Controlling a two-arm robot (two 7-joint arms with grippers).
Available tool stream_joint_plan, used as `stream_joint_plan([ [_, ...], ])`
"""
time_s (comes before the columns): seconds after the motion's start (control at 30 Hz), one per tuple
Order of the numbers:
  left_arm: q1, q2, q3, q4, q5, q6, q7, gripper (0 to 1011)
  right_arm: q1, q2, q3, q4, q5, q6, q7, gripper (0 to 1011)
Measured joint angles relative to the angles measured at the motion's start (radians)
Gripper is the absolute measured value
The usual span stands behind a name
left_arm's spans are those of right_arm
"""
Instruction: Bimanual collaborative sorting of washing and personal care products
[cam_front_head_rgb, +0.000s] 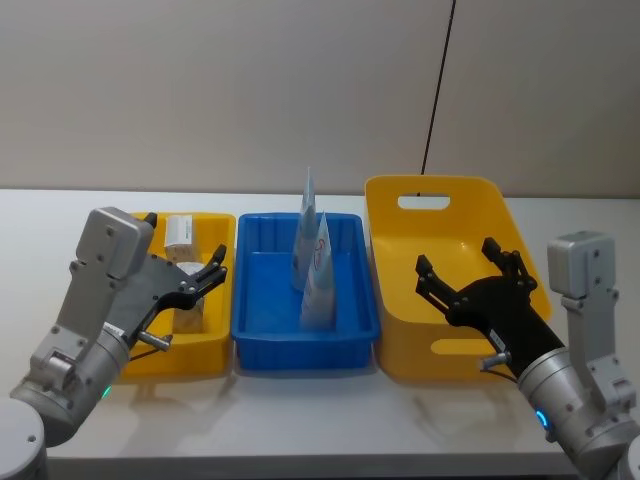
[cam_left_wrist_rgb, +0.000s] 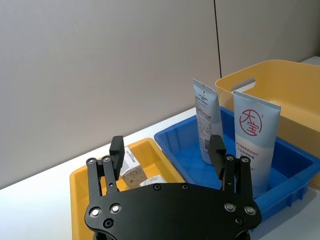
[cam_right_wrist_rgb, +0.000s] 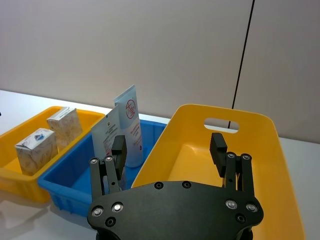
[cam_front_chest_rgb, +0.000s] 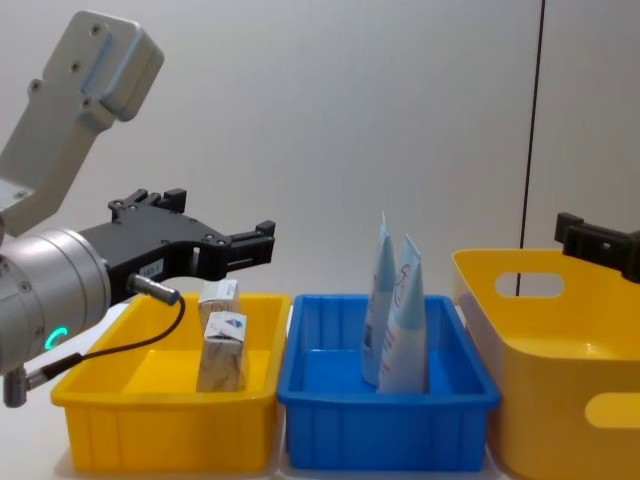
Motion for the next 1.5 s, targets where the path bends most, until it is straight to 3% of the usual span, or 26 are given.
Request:
stream_joint_plan([
  [0.53, 0.001, -0.001, -0.001, -0.003, 0.0, 0.016, -0.001, 1001, 0.0, 0.0, 0.0, 0.0, 0.0, 0.0, 0.0, 1003],
  [0.83, 0.002, -0.006, -0.005, -0.022, -0.015, 0.113, -0.005, 1001, 0.0, 0.0, 0.0, 0.0, 0.0, 0.0, 0.0, 1003],
  [1.3, -0.012, -0.031, -0.009, -0.047, -0.043, 0.353, 0.003, 1001, 0.0, 0.0, 0.0, 0.0, 0.0, 0.0, 0.0, 1003],
  [1.5, -0.03, -0.049, -0.006, -0.037, -0.046, 0.425, 0.008, 1001, 0.0, 0.0, 0.0, 0.0, 0.0, 0.0, 0.0, 1003],
])
